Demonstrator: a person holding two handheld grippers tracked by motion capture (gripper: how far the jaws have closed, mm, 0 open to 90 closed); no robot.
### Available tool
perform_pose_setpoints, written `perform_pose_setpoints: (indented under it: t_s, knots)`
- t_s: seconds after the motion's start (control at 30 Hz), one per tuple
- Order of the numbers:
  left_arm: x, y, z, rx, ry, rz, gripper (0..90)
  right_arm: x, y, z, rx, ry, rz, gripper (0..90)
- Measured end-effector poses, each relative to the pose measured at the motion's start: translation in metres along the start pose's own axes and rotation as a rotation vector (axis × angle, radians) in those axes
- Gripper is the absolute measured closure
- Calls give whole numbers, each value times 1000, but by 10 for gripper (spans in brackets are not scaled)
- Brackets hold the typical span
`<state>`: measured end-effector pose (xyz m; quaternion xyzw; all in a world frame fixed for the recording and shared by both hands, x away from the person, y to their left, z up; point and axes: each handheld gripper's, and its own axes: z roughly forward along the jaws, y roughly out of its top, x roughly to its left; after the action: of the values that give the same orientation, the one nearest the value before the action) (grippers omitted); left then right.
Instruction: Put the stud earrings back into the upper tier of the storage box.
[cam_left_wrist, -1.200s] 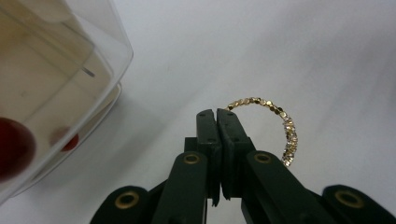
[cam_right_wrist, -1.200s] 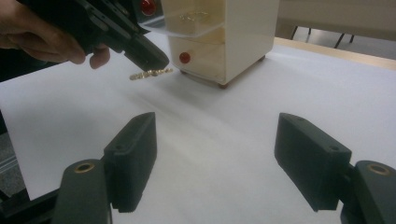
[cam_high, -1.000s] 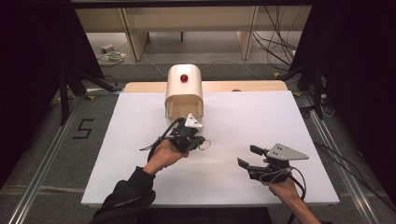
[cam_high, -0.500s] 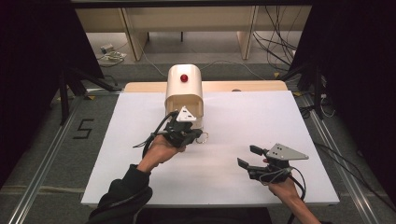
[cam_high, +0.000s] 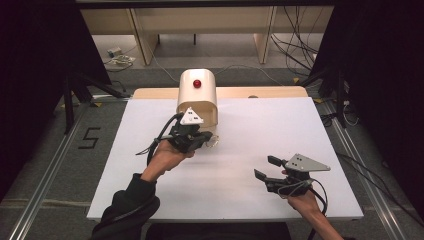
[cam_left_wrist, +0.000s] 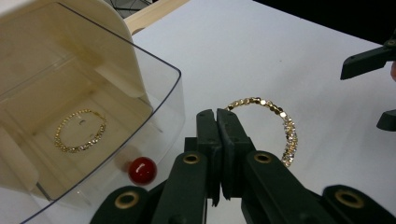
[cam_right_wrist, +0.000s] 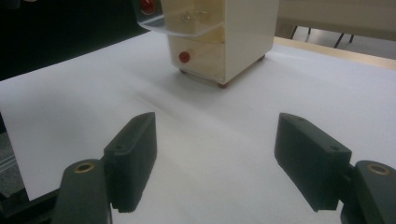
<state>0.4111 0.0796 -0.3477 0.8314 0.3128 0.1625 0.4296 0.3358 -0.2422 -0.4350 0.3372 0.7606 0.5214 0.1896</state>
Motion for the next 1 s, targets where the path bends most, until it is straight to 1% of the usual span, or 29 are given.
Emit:
perform_pose_setpoints:
  t_s: [0.1, 0.23, 0.27, 0.3, 0.4, 0.63, 0.7, 0.77, 0.8, 0.83, 0.97, 1.0]
  knots:
    - [1, 1, -3, -7, 0, 6, 884, 0, 0, 0, 2, 0, -2, 305]
    - [2, 2, -5, -23, 7, -2, 884, 1, 0, 0, 2, 1, 2, 304]
    - [3, 3, -6, -18, 5, 3, 883, 1, 0, 0, 2, 1, 2, 304]
    - [3, 3, -7, -25, 9, -4, 883, 1, 0, 0, 5, -2, 1, 304]
    - [6, 4, -9, -27, 13, -3, 884, 0, 0, 0, 1, 1, 2, 304]
    - [16, 5, -17, -55, 40, -31, 884, 1, 0, 1, 4, 1, 2, 305]
    - [19, 6, -19, -68, 44, -41, 884, 1, 0, 1, 3, 2, -2, 305]
    - [22, 6, -20, -75, 52, -51, 884, 1, 0, 1, 5, 1, 5, 304]
    - [23, 7, -21, -77, 52, -62, 883, 1, 0, 1, 9, 1, 4, 305]
    - [24, 7, -21, -78, 55, -56, 883, 1, 0, 1, 9, 2, 5, 305]
    - [26, 9, -22, -93, 60, -68, 884, 1, 0, 2, 9, 2, 6, 304]
    - [26, 9, -22, -91, 62, -63, 883, 1, 0, 2, 10, 2, 7, 304]
